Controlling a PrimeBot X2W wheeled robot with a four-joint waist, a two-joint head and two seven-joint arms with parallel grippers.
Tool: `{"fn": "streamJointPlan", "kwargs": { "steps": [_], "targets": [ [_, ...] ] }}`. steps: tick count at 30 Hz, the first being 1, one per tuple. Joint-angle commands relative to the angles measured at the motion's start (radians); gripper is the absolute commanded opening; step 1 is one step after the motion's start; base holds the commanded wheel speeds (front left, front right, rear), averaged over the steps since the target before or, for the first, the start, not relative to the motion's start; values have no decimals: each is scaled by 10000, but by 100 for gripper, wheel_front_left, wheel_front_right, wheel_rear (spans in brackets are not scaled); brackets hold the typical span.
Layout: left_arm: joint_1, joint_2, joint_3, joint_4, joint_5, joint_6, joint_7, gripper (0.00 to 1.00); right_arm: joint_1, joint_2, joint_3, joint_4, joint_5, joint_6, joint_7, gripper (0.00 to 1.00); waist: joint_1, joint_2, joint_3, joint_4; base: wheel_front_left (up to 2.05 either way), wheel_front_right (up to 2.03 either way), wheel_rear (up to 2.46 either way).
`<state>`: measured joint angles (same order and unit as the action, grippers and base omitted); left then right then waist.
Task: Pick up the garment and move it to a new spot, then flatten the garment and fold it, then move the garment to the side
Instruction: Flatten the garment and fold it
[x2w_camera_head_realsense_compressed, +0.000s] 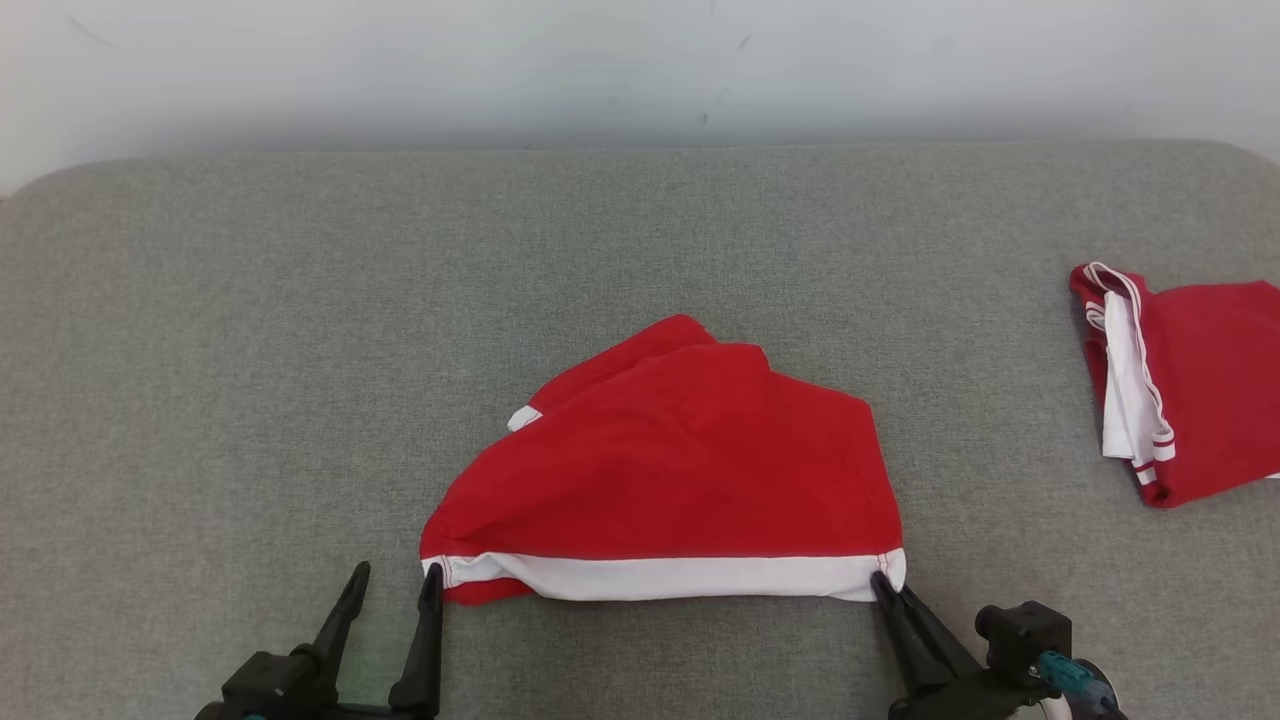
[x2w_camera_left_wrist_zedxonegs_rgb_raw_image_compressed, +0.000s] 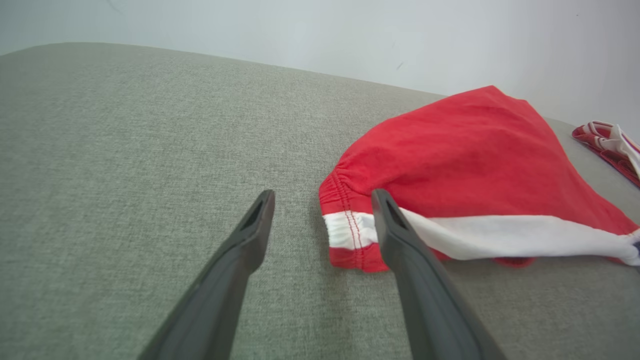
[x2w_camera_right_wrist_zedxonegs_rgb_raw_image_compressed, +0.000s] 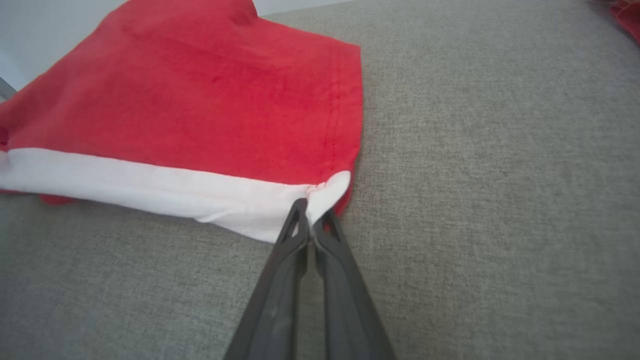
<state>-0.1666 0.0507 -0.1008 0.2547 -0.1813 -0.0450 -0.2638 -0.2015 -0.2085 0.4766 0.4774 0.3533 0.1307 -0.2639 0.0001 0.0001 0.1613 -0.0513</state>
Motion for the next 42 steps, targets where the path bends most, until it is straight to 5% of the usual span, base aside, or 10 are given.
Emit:
{"fn": "streamJointPlan", "kwargs": {
  "steps": [1,10,28,31,32,33,34,35,42],
  "targets": [
    [11,0,8,-38,-11,-159,-5,100,-50,-90,-23,48,38,-1,7,0,-1,-1,-6,-3,0,0,0],
    [93,1,-290,371,-1190,-767,-5,100,32,-159,-5,53,-22,-1,7,0,-1,-1,-48,-116,0,0,0],
    [-596,7,-505,1397,-1233,-854,-5,96,-141,-170,111,-108,-41,-1,7,0,-1,-1,229,-447,0,0,0],
    [-661,13,-614,1477,-1261,-851,-5,85,-194,-133,85,-117,-39,-1,7,0,-1,-1,284,-478,0,0,0],
    [-685,9,-639,1475,-1249,-849,-5,69,-207,-126,78,-121,-43,-1,7,0,-1,-1,295,-478,0,0,0],
    [-713,6,-660,1462,-1247,-850,-5,40,-220,-117,66,-122,-49,-1,7,0,-1,-1,304,-473,0,0,0],
    [-713,6,-660,1462,-1247,-850,-5,40,-220,-117,66,-122,-49,-1,7,0,-1,-1,304,-473,0,0,0],
    [-734,6,-684,1443,-1213,-850,-5,0,-228,-107,55,-123,-60,-1,7,0,-1,-1,309,-466,0,0,0],
    [-535,9,-666,1068,-1015,-851,-5,0,-242,-48,-190,-308,-116,-1,7,0,-1,-1,165,-362,0,0,0]
  ]
}}
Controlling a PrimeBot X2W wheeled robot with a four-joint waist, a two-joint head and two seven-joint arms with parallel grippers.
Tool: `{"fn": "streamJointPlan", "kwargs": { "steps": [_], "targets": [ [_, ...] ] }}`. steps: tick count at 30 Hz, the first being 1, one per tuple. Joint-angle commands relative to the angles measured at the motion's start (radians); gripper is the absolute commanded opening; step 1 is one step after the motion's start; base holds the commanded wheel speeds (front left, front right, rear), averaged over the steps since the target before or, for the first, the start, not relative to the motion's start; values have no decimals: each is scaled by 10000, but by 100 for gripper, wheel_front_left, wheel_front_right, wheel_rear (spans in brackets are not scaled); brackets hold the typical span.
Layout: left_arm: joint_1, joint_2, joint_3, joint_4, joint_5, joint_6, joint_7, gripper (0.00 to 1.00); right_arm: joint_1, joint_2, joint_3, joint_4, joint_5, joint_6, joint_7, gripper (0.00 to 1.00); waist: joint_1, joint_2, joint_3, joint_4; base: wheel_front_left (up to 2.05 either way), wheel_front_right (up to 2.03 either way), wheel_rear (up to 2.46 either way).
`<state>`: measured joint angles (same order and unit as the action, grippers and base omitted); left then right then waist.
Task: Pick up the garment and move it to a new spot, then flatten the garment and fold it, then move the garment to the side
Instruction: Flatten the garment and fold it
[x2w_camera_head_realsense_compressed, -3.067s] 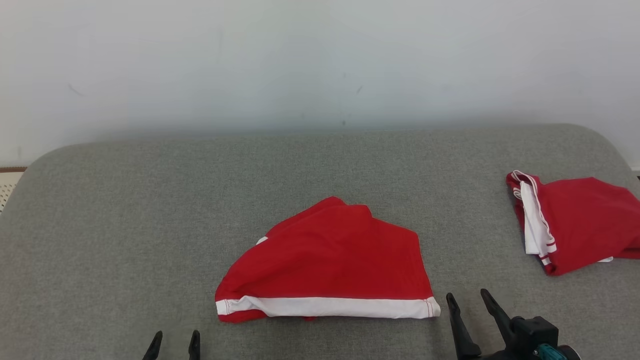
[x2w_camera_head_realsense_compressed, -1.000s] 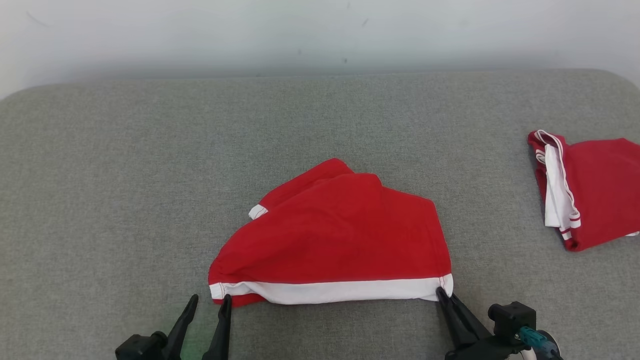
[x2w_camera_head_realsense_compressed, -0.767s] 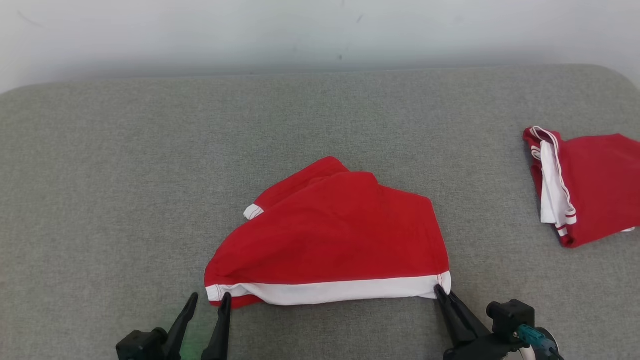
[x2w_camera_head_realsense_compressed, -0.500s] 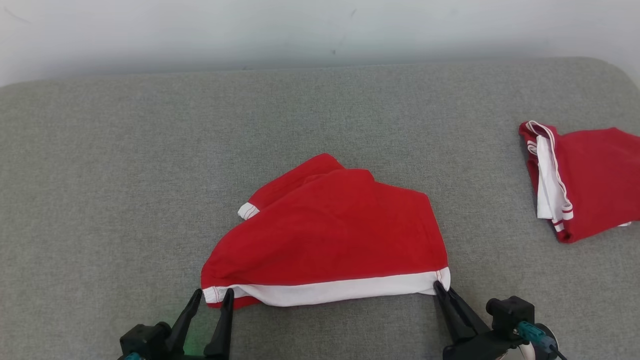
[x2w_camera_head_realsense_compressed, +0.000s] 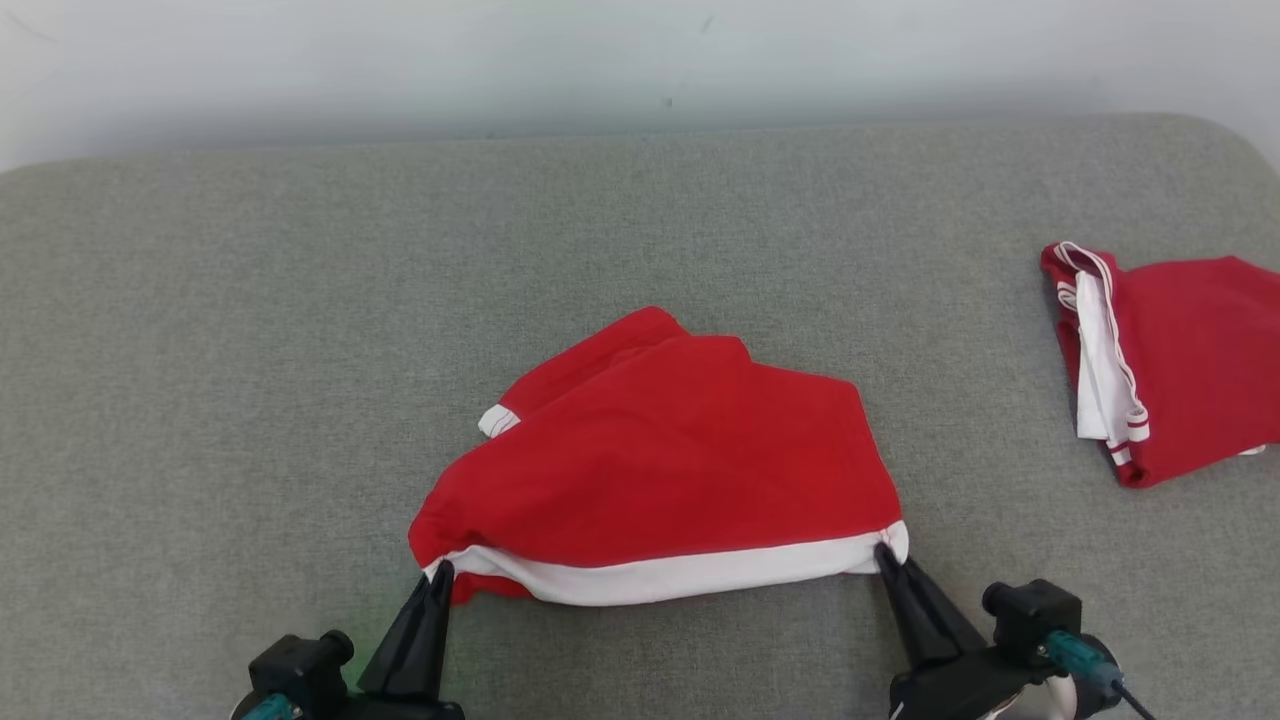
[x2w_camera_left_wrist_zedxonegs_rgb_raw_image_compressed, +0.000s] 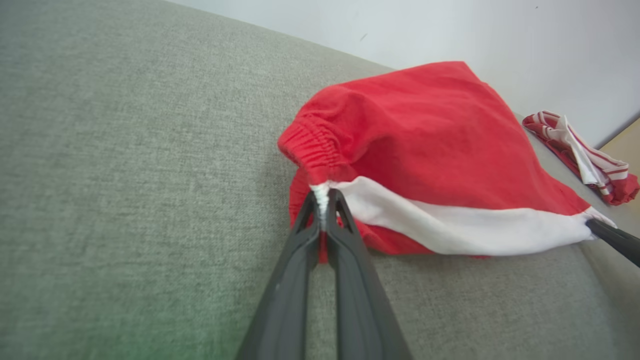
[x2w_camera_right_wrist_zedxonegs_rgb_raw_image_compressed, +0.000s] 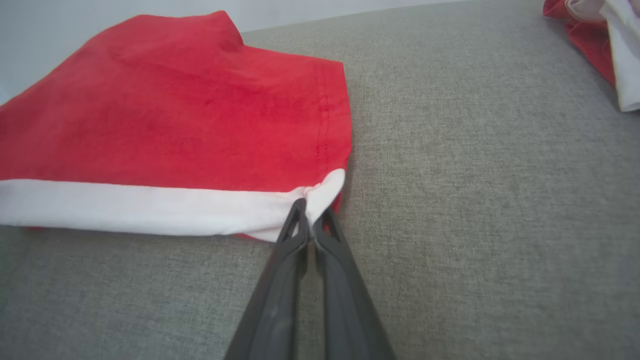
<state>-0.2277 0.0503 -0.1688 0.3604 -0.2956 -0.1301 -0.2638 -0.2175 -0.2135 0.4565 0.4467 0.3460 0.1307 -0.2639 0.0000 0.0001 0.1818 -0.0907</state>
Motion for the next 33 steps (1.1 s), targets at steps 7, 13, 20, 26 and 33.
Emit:
{"fn": "streamJointPlan", "kwargs": {
  "steps": [7,13,20,26,33],
  "targets": [
    [-416,403,-212,-1219,486,0,-6,0,-390,-44,-643,-801,-185,-1,6,0,0,-1,-620,240,0,0,0],
    [-1988,1383,-584,-1339,619,2,-5,0,-1933,-391,-571,-978,-468,-1,6,0,0,-1,-1047,270,0,0,0],
    [-5003,2909,-2154,363,195,1,-5,0,-4753,-657,-163,-621,-875,-1,7,0,0,-1,-978,208,0,0,0],
    [-7859,3424,-3252,1579,-154,3,-5,0,-7156,-936,-238,107,-1120,-4,7,0,0,-1,-283,286,0,0,0],
    [-10556,3361,-4347,2615,-81,3,-1,0,-9800,-1163,72,1240,-1631,-6,7,0,0,-1,1145,411,0,0,0]
  ]
}}
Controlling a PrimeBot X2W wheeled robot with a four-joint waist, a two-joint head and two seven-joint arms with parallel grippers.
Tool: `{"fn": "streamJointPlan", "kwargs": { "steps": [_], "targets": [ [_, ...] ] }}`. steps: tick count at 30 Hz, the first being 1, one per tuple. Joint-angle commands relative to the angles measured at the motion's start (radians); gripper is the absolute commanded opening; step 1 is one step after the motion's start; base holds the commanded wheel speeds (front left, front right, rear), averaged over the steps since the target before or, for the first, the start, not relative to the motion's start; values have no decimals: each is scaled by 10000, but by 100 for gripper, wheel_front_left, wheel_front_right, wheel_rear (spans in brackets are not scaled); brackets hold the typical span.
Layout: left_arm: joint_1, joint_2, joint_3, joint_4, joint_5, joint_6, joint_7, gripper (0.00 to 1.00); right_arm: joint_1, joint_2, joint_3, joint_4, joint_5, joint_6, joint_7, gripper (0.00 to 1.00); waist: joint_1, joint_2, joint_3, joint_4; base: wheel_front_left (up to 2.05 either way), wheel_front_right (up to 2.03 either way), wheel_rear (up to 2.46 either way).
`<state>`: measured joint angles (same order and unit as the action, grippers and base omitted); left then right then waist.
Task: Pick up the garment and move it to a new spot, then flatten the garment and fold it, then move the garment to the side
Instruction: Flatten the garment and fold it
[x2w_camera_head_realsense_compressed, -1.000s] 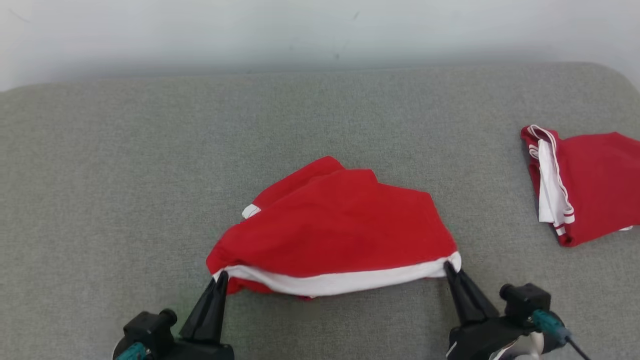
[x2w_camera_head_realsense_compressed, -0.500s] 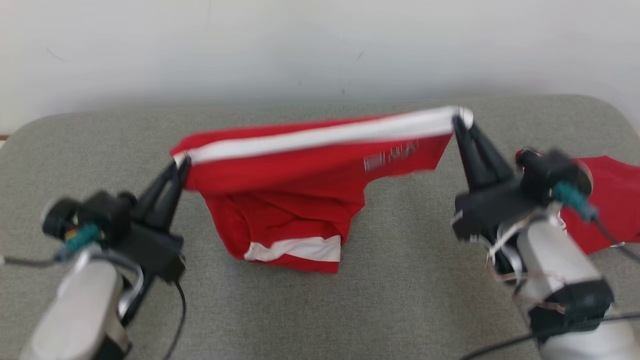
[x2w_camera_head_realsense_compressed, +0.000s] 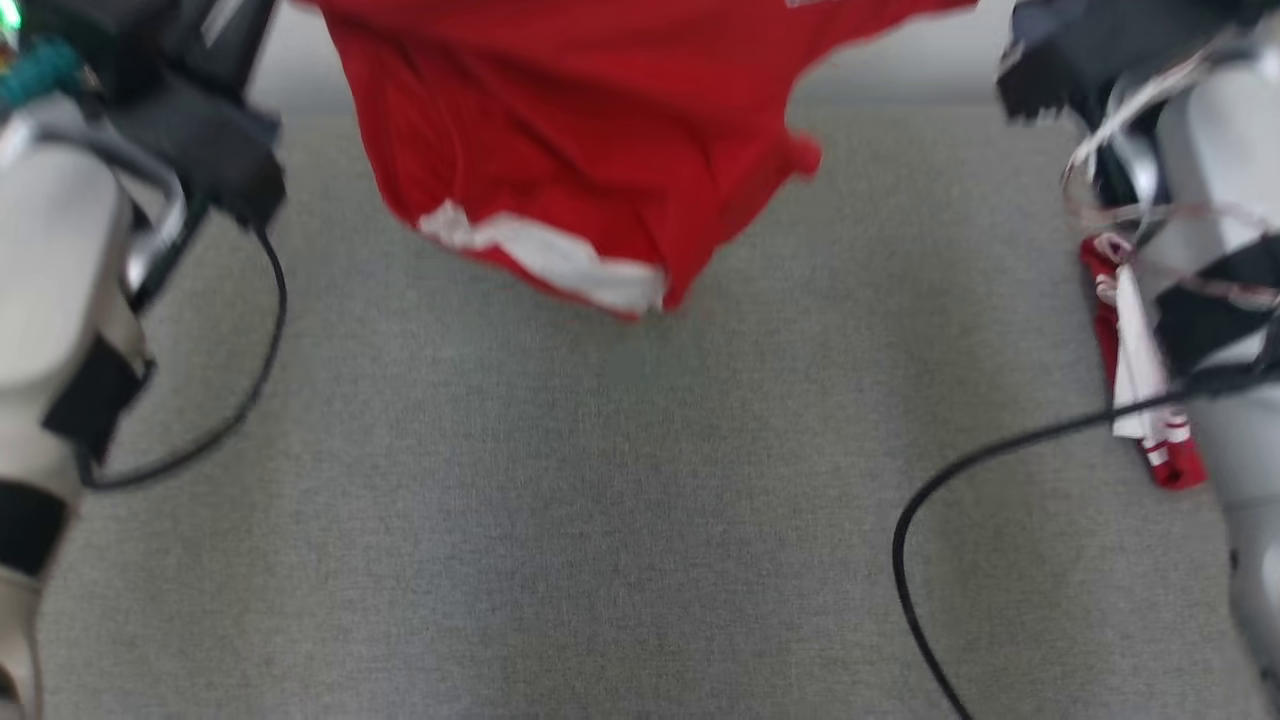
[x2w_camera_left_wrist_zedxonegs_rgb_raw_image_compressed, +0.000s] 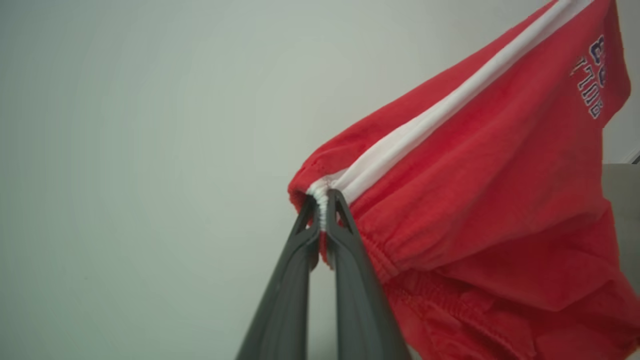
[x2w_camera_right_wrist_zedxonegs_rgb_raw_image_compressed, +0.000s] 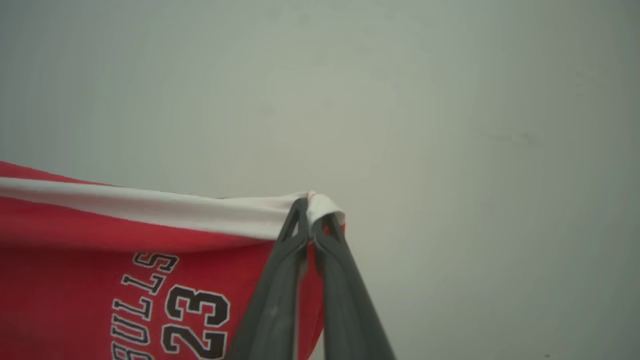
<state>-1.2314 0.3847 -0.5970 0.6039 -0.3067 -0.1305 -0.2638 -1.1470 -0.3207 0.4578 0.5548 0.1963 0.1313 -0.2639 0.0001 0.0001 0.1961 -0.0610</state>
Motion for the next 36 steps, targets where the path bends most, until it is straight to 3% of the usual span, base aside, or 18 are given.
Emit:
{"fn": "streamJointPlan", "kwargs": {
  "steps": [1,8,12,15,19,23,30,36],
  "targets": [
    [-891,26,-209,301,163,6,-1,0,-915,-82,97,326,-155,-11,7,0,-1,-1,1294,107,0,0,0],
    [-3191,-73,-394,612,958,73,-2,0,-3301,-204,-133,1293,-1022,-11,7,0,-1,-1,2731,-10,0,0,0],
    [-4537,-221,-91,-261,1568,296,-2,0,-4493,-205,-1114,790,-1936,-10,6,0,-1,-1,3427,-102,0,0,0],
    [-4549,-374,236,-944,1455,280,1,0,-4453,-87,-1808,65,-2372,-10,10,0,-1,-1,3708,-151,0,0,0],
    [-3496,-476,451,-1137,958,91,-3,0,-3320,-11,-1731,-490,-2141,-8,9,0,-1,-1,3823,-259,0,0,0],
    [-2017,-549,379,-1336,26,16,-4,0,-1654,-355,-1237,-1000,-1344,-11,4,0,-1,-1,3787,-362,0,0,0],
    [874,-723,-607,-1754,-2750,10,-5,0,1730,-913,-958,-1635,40,-10,6,0,-1,-1,3476,-287,0,0,0],
    [3270,-956,-319,-1931,-4480,7,-3,0,4308,-1168,-593,-1974,905,-10,8,0,-1,-1,2820,-276,0,0,0]
  ]
}}
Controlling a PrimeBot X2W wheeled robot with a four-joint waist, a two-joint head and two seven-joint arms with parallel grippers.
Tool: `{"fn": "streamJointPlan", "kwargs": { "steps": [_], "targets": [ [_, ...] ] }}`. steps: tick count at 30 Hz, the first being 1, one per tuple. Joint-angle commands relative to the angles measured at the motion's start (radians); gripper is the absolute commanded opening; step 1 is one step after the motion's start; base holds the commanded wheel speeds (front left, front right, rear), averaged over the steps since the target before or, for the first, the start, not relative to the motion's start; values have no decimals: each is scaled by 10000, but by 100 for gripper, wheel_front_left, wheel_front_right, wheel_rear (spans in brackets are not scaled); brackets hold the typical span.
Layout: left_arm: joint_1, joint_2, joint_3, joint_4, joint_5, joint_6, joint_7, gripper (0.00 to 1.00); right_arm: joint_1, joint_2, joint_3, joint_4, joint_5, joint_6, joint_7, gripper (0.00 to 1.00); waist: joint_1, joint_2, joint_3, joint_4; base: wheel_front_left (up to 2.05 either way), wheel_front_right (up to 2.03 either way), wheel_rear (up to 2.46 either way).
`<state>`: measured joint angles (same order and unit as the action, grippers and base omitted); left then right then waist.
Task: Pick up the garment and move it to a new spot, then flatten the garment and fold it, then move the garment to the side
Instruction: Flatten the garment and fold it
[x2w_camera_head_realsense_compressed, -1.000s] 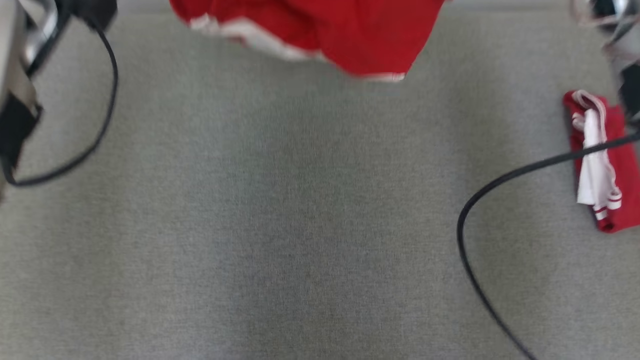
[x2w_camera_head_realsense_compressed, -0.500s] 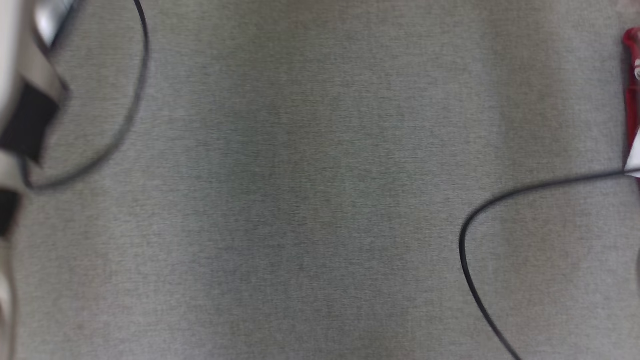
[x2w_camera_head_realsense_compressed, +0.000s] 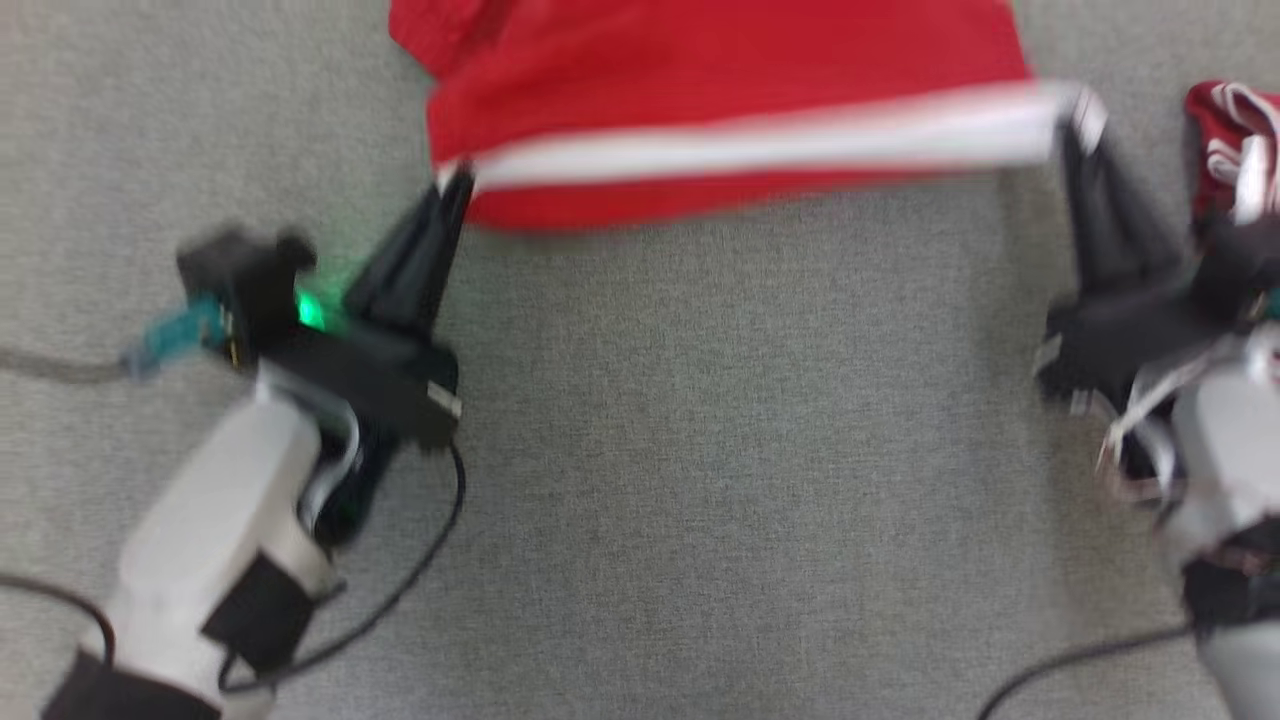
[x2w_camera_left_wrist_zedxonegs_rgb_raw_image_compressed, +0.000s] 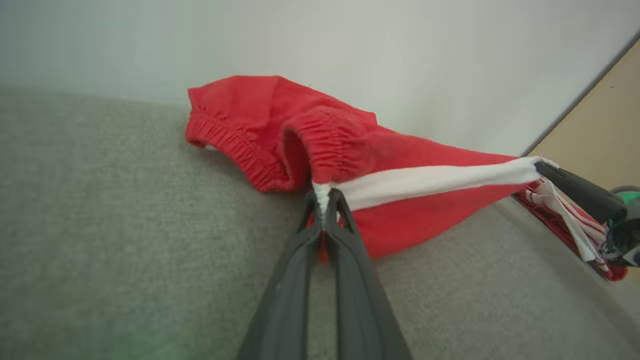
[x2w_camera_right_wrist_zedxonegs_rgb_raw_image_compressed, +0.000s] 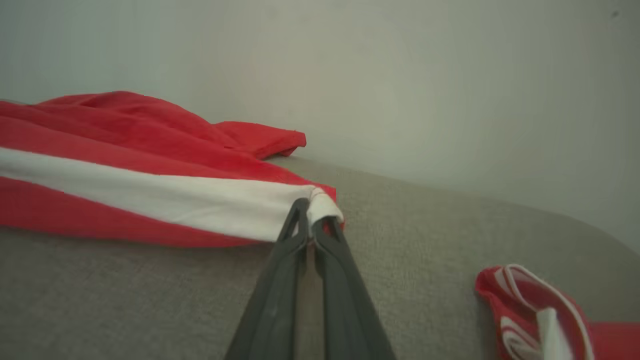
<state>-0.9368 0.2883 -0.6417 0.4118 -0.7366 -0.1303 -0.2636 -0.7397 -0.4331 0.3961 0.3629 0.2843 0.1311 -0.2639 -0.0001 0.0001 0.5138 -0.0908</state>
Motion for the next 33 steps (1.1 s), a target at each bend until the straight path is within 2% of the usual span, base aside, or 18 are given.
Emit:
{"fn": "streamJointPlan", "kwargs": {
  "steps": [1,3,9,19,33],
  "targets": [
    [716,-29,204,-7,-270,4,-2,0,587,-87,71,-66,77,-8,6,0,1,-1,-500,19,0,0,0],
    [1588,-214,487,35,-515,5,5,0,1219,-110,-8,-35,224,-10,6,0,1,-1,-847,20,0,0,0],
    [3561,-569,552,121,-687,4,15,0,2972,-192,-96,85,351,-11,8,0,1,-1,-1934,42,0,0,0],
    [5210,-504,520,437,-498,5,5,0,4313,44,-42,184,401,-13,6,0,1,-1,-3194,-102,0,0,0],
    [7425,-1053,2134,269,591,12,-7,0,5990,345,209,599,521,-14,6,0,1,-1,-4618,-105,0,0,0]
  ]
}}
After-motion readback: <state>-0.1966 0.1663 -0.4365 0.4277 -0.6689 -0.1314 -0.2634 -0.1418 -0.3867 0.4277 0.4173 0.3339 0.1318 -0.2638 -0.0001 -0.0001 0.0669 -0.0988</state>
